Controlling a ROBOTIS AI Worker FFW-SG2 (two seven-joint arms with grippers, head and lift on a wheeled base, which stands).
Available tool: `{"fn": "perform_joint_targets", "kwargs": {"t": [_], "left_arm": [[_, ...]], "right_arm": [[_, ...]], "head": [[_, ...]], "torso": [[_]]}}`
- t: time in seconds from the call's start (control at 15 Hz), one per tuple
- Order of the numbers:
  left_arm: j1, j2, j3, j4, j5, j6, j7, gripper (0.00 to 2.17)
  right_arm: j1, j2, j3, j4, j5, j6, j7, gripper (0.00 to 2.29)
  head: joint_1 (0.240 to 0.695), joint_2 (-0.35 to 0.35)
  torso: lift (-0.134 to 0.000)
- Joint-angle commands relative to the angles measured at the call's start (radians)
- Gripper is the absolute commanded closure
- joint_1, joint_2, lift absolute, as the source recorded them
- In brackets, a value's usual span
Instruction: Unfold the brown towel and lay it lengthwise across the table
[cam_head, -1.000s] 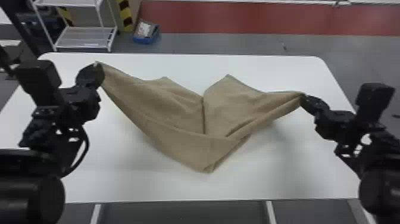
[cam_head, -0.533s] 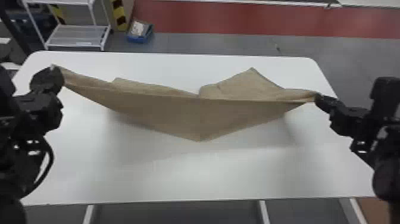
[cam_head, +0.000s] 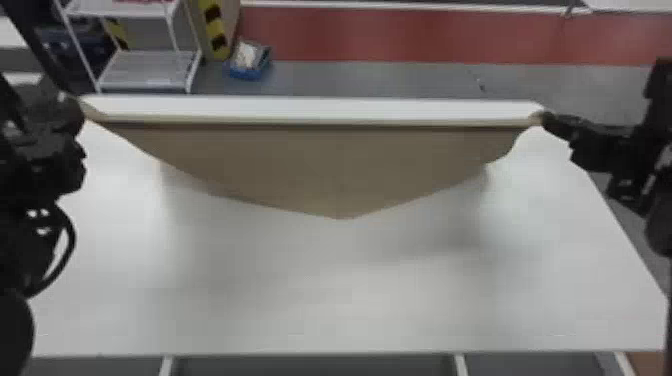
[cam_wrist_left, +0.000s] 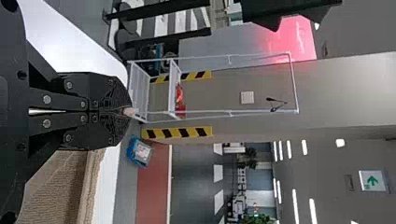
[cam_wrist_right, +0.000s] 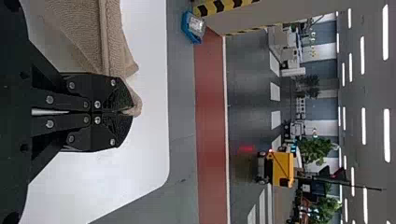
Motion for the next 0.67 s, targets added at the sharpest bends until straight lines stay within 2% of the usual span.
{"fn": "perform_joint_targets", "kwargs": {"t": [0.0,0.2,0.33,0.4,0.47,0.6], "left_arm": [[-0.198,0.032,0.003,0.181,0.035,-0.027,-0.002,1.74],[-0.443,0.041,0.003,0.368,0.05,0.0,-0.009,1.75],[-0.531,0.041,0.018,0.41,0.082,-0.003,-0.021,1.75],[-0.535,0.041,0.032,0.396,0.114,0.0,-0.035,1.75],[-0.515,0.04,0.035,0.359,0.124,0.007,-0.037,1.75],[-0.402,0.03,0.053,0.259,0.148,0.053,-0.041,1.75]], "right_arm": [[-0.182,0.001,0.053,0.205,0.019,-0.108,-0.001,1.56],[-0.361,0.008,0.092,0.377,0.029,-0.225,-0.008,1.56],[-0.429,0.007,0.09,0.457,0.034,-0.338,-0.001,1.56],[-0.426,0.002,0.082,0.455,0.031,-0.341,0.003,1.56],[-0.395,-0.007,0.076,0.444,0.017,-0.335,0.028,1.56],[-0.258,-0.047,0.049,0.335,-0.024,-0.31,0.051,1.56]], "head": [[0.638,0.011],[0.546,0.046],[0.48,0.061],[0.452,0.066],[0.399,0.07],[0.38,0.068]], "torso": [[-0.121],[-0.121],[-0.121],[-0.121],[-0.121],[-0.121]]}}
